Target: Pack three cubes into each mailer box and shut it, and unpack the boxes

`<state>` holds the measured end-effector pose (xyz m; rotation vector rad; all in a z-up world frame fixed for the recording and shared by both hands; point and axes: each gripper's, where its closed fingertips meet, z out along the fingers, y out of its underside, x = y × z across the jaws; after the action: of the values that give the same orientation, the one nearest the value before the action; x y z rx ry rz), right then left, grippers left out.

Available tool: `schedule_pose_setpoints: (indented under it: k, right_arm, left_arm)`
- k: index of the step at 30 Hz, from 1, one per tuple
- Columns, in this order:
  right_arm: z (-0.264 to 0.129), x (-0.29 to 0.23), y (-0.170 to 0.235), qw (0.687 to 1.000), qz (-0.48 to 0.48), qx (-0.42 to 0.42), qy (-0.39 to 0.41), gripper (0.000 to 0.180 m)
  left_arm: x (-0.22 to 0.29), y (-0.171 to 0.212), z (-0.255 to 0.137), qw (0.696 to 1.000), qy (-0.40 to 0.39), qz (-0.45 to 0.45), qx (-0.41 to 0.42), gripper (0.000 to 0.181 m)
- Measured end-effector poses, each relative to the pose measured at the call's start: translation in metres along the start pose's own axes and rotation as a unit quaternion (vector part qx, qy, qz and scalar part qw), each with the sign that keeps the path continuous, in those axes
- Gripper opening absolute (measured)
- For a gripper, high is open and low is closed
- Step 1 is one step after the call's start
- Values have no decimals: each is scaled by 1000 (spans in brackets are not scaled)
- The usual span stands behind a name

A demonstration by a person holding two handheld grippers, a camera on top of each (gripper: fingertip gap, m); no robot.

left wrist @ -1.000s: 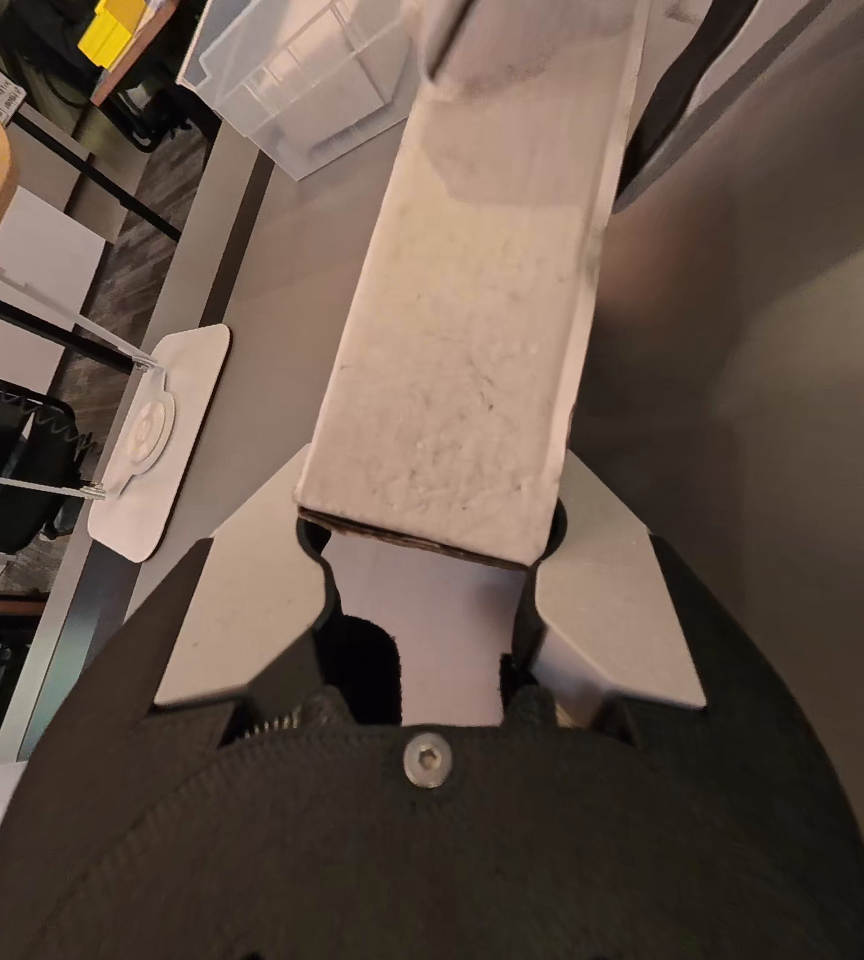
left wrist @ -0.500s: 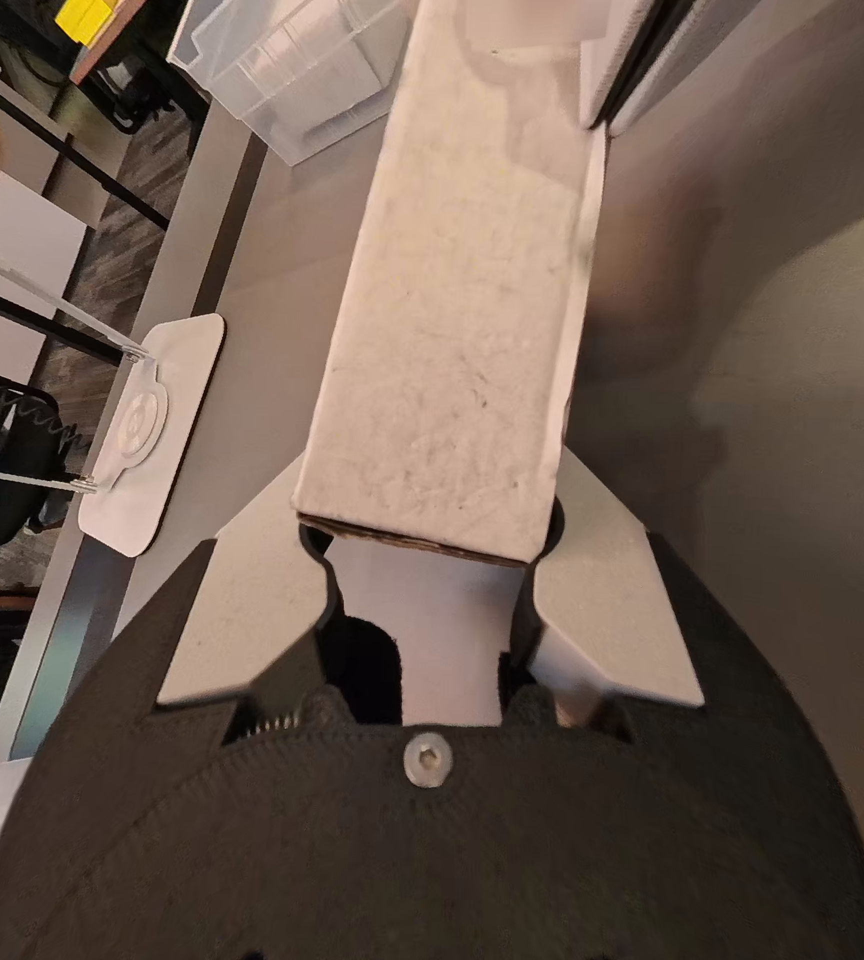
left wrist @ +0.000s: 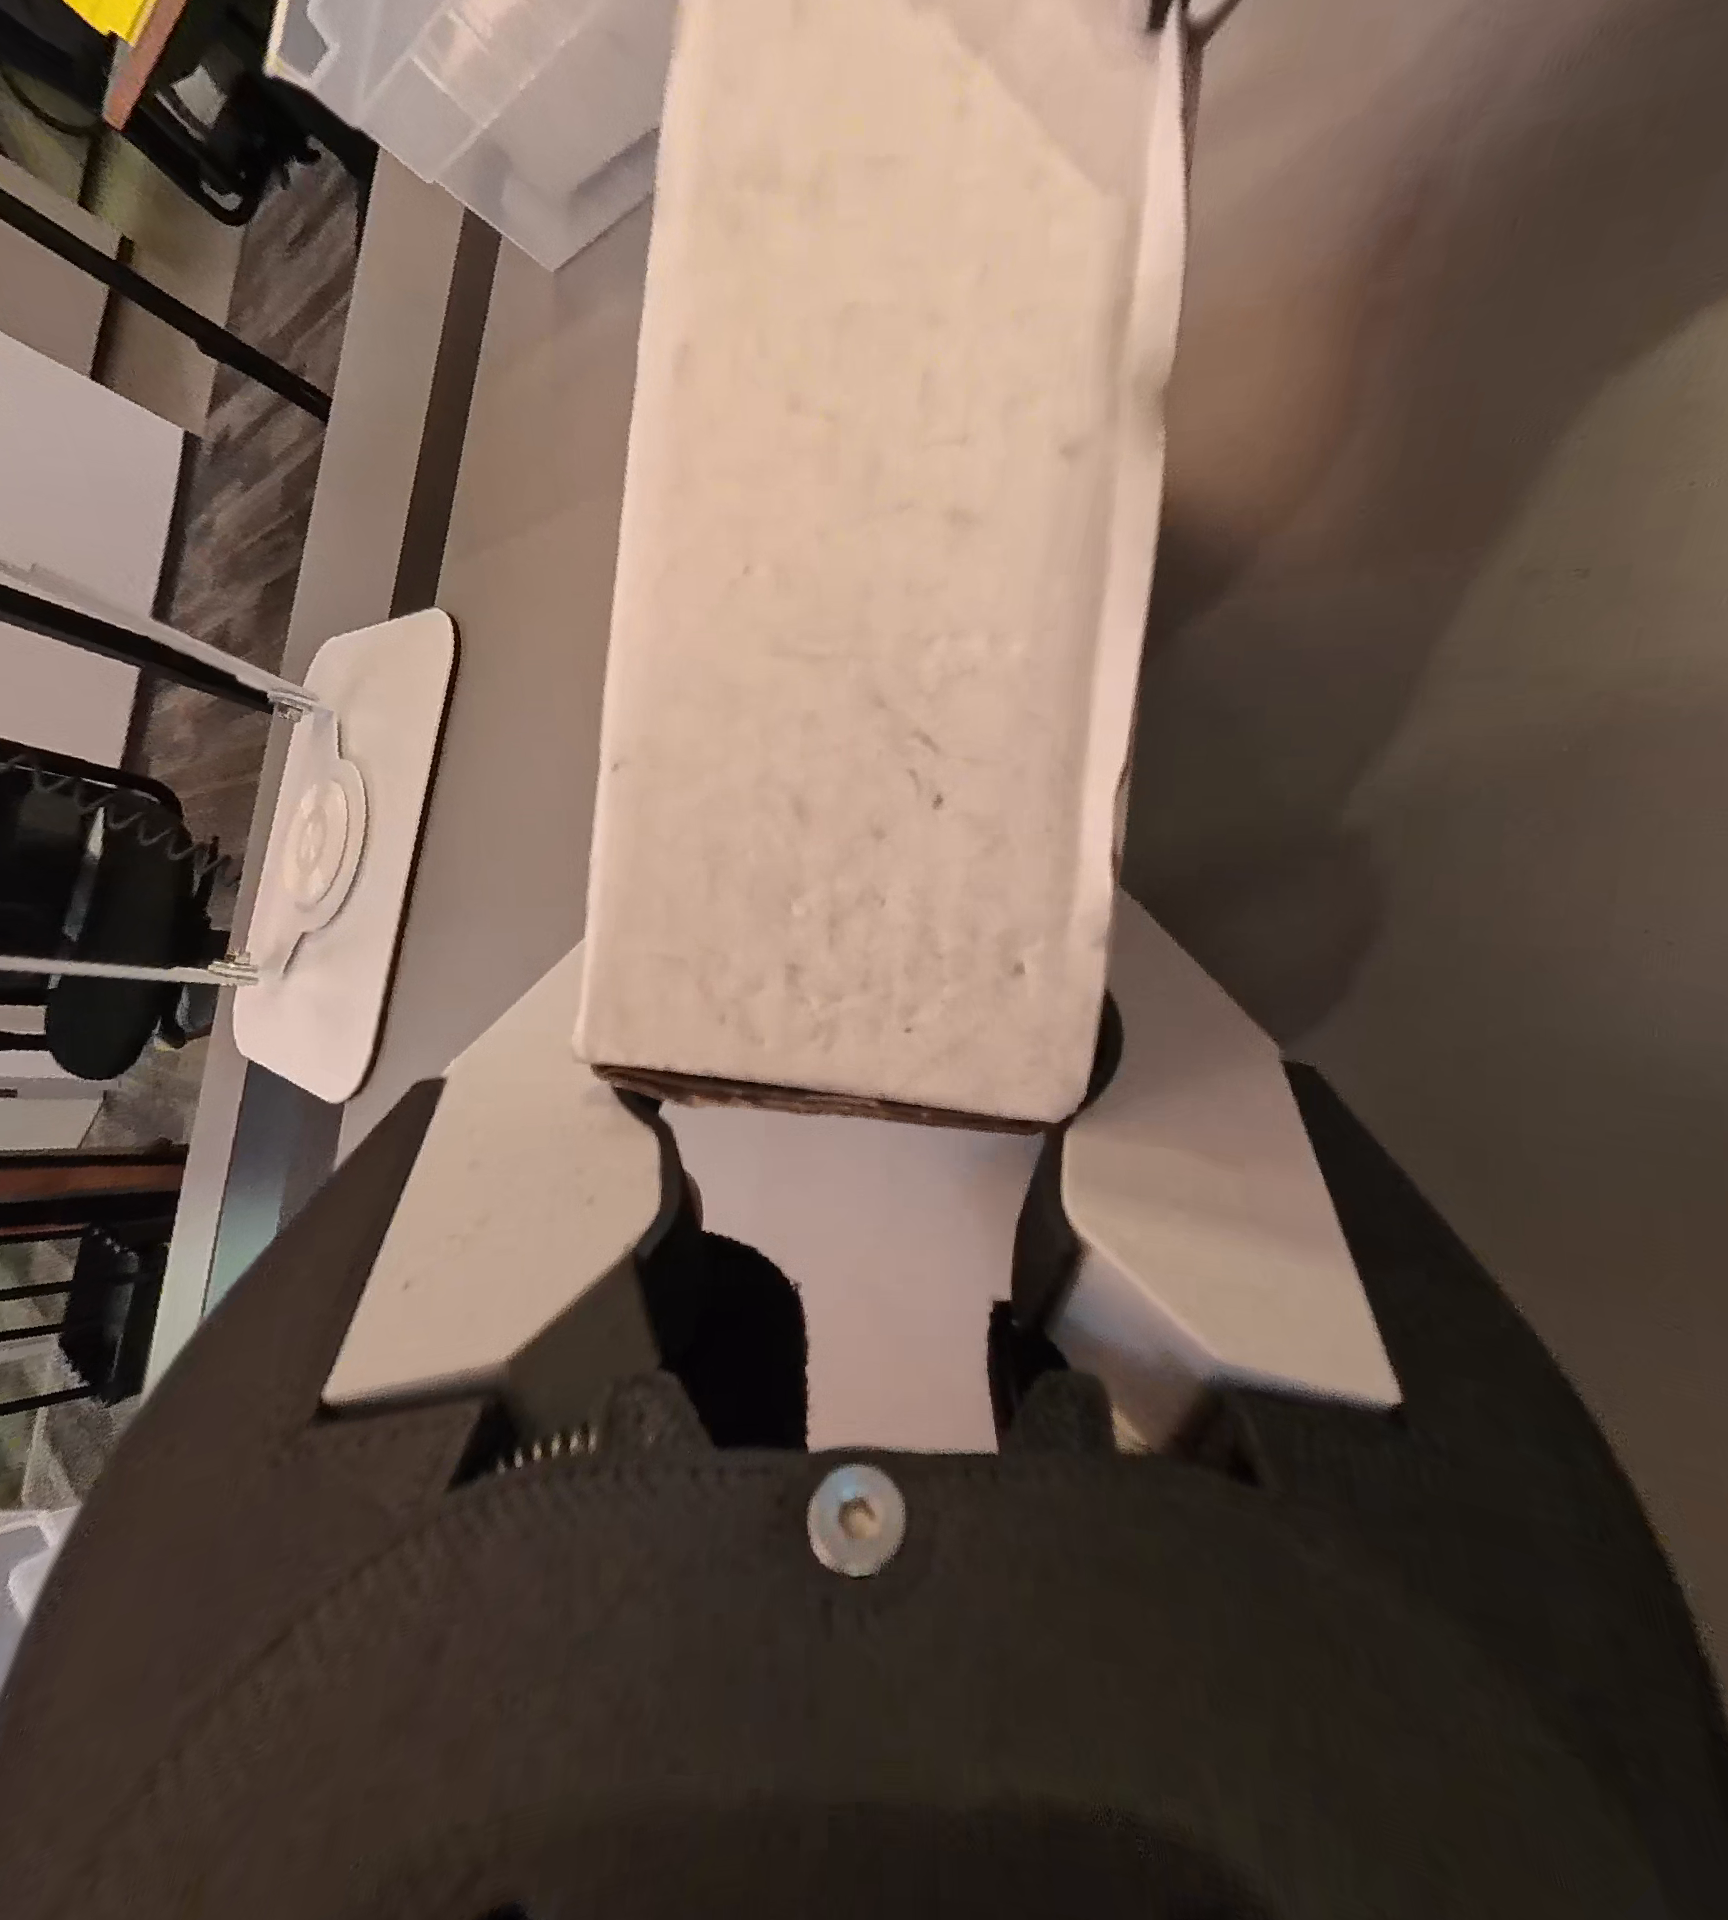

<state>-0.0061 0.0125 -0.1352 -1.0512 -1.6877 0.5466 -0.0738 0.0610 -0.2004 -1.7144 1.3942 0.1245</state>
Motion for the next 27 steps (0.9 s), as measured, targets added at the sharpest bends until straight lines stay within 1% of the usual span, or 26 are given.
schedule_pose_setpoints:
  k: [4,6,7,8,11,15,16,19,20,22,24,26,27]
  right_arm:
    - [-2,1,-1,998,51,17,-17,0]
    - [-3,3,-1,996,77,27,-25,0]
    - [-3,4,-2,995,89,32,-25,0]
    - [-3,5,-2,994,101,34,-27,0]
    - [-3,11,-5,988,143,45,-25,0]
    - [-3,16,-5,988,147,39,-8,0]
    - [-3,17,-5,989,141,32,0,0]
    - [-1,18,1,998,33,-35,47,0]
    - [-1,16,2,997,-12,-54,58,0]
    - [0,14,5,988,-100,-84,88,0]
    - [2,13,8,978,-148,-103,106,1]
    - [6,14,12,961,-205,-129,131,12]
    - [8,14,12,952,-234,-138,140,12]
  left_arm:
    - [0,1,0,1000,-4,10,-15,71]
    - [-1,2,1,1000,-4,12,-26,66]
    - [-1,3,1,1000,-1,12,-28,66]
    - [-2,3,1,999,0,12,-30,70]
    - [-3,5,2,999,-3,6,-39,69]
    - [-4,6,3,999,-1,-2,-46,69]
    - [-5,6,3,999,0,-6,-48,64]
    - [-5,6,4,999,6,-8,-51,64]
    - [-4,5,4,999,8,-8,-49,69]
    - [-4,5,4,999,14,-9,-48,69]
    - [-3,3,6,998,16,-2,-53,69]
    - [-1,1,7,998,18,8,-62,69]
    - [-2,1,8,998,21,6,-63,69]
